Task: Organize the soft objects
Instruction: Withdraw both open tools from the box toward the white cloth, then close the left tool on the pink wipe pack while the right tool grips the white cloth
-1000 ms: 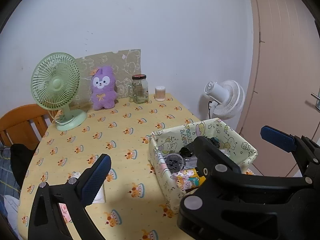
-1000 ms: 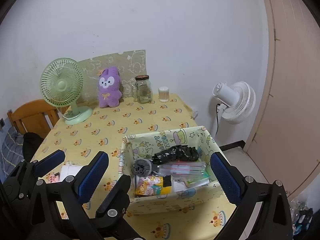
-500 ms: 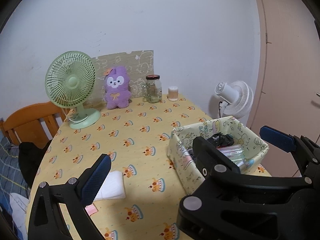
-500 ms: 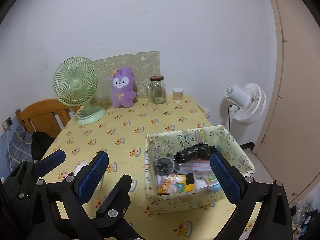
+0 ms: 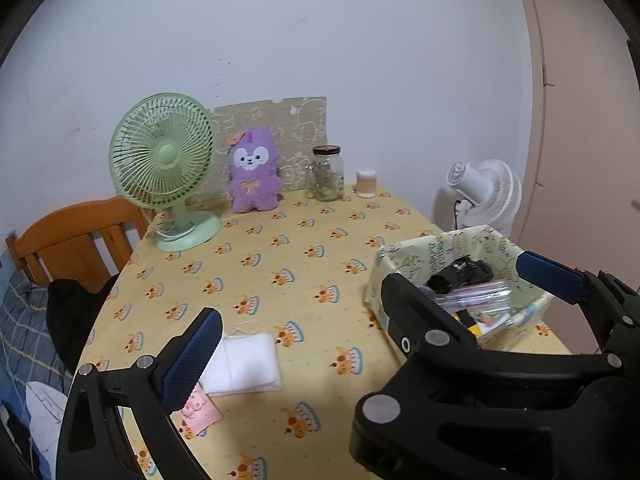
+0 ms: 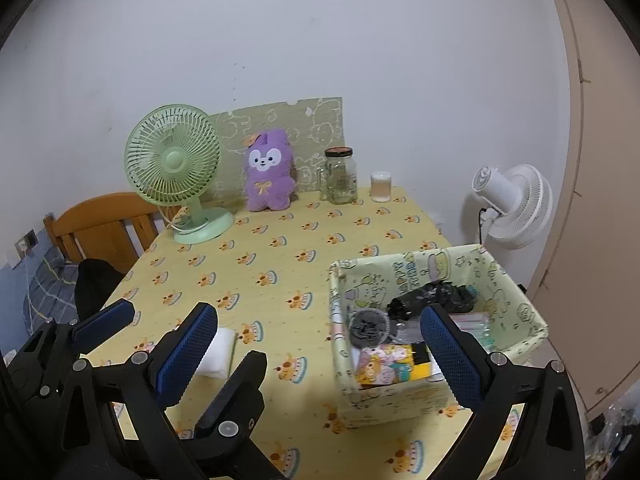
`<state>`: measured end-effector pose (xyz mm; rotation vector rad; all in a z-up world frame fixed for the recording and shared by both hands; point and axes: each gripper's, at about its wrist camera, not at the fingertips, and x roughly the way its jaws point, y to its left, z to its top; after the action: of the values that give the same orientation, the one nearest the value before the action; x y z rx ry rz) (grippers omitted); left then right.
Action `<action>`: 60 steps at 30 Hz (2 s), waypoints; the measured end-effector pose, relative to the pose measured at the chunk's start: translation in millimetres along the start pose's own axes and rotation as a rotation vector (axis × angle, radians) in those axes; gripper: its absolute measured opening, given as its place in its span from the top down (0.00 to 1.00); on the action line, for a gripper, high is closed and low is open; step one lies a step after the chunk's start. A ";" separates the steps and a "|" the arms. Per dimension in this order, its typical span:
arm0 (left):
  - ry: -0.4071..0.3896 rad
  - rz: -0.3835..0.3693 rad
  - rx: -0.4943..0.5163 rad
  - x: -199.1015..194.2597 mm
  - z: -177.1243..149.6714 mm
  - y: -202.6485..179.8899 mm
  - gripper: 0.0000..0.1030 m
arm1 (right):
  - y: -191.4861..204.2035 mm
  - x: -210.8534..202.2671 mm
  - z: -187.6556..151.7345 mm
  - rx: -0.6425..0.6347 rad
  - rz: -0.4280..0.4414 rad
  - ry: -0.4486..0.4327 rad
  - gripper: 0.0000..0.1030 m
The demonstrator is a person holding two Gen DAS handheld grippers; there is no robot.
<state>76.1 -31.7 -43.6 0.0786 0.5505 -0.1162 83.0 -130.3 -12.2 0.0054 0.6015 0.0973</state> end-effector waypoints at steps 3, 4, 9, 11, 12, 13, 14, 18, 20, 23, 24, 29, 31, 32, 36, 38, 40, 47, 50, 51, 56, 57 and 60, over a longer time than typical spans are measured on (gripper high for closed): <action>0.011 0.012 -0.005 1.3 -5.0 7.0 0.00 | 6.1 5.7 -3.1 -0.001 0.011 0.009 0.00; 0.014 0.016 -0.008 2.1 -6.4 8.5 0.00 | 9.0 8.0 -4.5 -0.002 0.016 0.013 0.00; 0.027 0.037 -0.029 5.7 -14.3 23.0 0.00 | 21.6 17.0 -9.5 -0.017 0.035 0.028 0.00; 0.031 0.046 -0.036 7.6 -16.9 27.9 0.00 | 27.4 20.8 -11.8 -0.024 0.045 0.033 0.00; 0.033 0.051 -0.039 8.2 -18.6 30.9 0.00 | 30.6 23.0 -13.0 -0.027 0.051 0.036 0.00; 0.034 0.055 -0.042 8.9 -19.8 33.2 0.00 | 33.5 25.1 -14.3 -0.030 0.056 0.038 0.00; 0.034 0.058 -0.046 9.3 -21.2 36.3 0.00 | 35.8 26.2 -14.9 -0.032 0.060 0.039 0.00; 0.032 0.076 -0.066 9.4 -24.7 45.5 0.00 | 44.8 30.1 -16.8 -0.030 0.065 0.032 0.00; 0.036 0.080 -0.072 10.6 -26.5 49.3 0.00 | 49.1 33.6 -17.6 -0.034 0.072 0.037 0.00; 0.047 0.087 -0.083 14.2 -30.3 56.0 0.00 | 54.8 38.7 -19.8 -0.041 0.077 0.046 0.00; 0.053 0.091 -0.088 16.1 -32.4 58.6 0.00 | 56.7 41.3 -20.7 -0.043 0.079 0.051 0.00; 0.086 0.105 -0.111 25.6 -41.5 69.1 0.00 | 66.2 55.0 -27.6 -0.053 0.085 0.076 0.00; 0.098 0.111 -0.118 28.9 -45.6 73.7 0.00 | 69.9 60.6 -31.0 -0.057 0.091 0.089 0.00; 0.107 0.118 -0.122 31.5 -48.1 76.3 0.00 | 72.2 64.4 -32.7 -0.059 0.094 0.098 0.00; 0.140 0.147 -0.138 41.7 -55.7 83.2 0.00 | 78.1 78.5 -39.4 -0.065 0.099 0.128 0.00; 0.152 0.162 -0.147 46.9 -59.1 86.0 0.00 | 78.8 85.2 -42.9 -0.057 0.098 0.141 0.00; 0.165 0.164 -0.161 51.7 -63.3 89.4 0.00 | 79.2 89.9 -45.8 -0.053 0.101 0.148 0.00; 0.239 0.202 -0.231 71.5 -83.0 107.0 0.00 | 89.6 111.0 -59.7 -0.082 0.103 0.192 0.00; 0.270 0.206 -0.250 78.9 -90.6 112.4 0.00 | 91.7 120.0 -66.9 -0.076 0.107 0.220 0.00; 0.279 0.209 -0.252 81.1 -92.8 113.7 0.00 | 92.6 122.1 -68.9 -0.076 0.108 0.228 0.00; 0.307 0.222 -0.263 88.4 -98.9 119.5 0.04 | 96.3 131.6 -75.5 -0.081 0.104 0.252 0.00; 0.314 0.223 -0.262 90.4 -99.7 120.3 0.05 | 96.9 133.0 -76.2 -0.082 0.102 0.255 0.00; 0.325 0.222 -0.250 94.3 -101.4 121.2 0.08 | 97.9 137.5 -78.6 -0.088 0.094 0.266 0.00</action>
<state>119.4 90.7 -174.1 -0.0866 0.8723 0.1859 142.5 -21.9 -151.4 -0.0654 0.8630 0.2176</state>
